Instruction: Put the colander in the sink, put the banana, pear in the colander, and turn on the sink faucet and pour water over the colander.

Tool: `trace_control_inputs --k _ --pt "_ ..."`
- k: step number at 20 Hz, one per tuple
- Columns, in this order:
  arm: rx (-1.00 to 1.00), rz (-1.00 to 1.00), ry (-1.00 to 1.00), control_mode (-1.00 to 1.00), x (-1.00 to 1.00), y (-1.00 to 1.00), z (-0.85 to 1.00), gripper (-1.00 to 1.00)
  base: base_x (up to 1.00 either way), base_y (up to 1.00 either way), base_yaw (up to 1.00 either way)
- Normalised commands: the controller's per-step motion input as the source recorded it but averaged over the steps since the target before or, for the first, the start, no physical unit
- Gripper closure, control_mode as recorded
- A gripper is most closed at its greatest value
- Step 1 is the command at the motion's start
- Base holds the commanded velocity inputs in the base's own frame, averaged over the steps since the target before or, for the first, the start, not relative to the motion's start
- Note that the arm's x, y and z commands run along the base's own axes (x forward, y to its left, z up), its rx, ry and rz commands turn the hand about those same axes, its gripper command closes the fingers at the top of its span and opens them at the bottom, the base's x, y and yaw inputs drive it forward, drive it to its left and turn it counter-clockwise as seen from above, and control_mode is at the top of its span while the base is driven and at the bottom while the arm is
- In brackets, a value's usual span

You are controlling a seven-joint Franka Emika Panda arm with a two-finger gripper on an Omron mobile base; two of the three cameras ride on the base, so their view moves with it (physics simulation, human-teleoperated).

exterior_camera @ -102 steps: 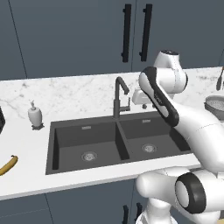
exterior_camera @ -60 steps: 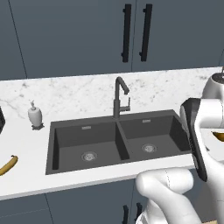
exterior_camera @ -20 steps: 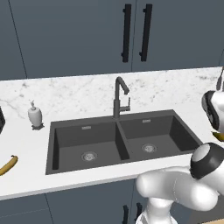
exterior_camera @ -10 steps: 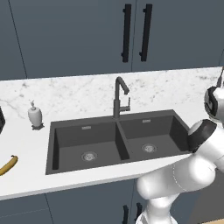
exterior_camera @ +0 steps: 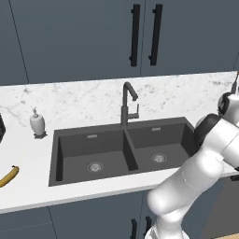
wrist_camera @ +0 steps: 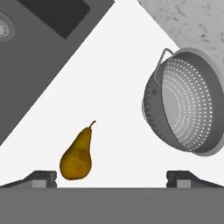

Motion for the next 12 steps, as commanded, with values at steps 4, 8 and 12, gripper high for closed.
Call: trace_control_inputs --k 4,8,12 --pt "0.0 0.07 0.0 -1.0 0.3 -0.19 -0.2 -1.0 0.0 0.0 0.0" --pt "0.0 0.01 0.0 -1.0 0.19 -0.15 -0.01 -1.0 0.0 0.0 0.0" --pt "0.0 0.0 0.0 -1.0 0.19 -0.06 0.0 -1.0 0.0 0.0 0.0"
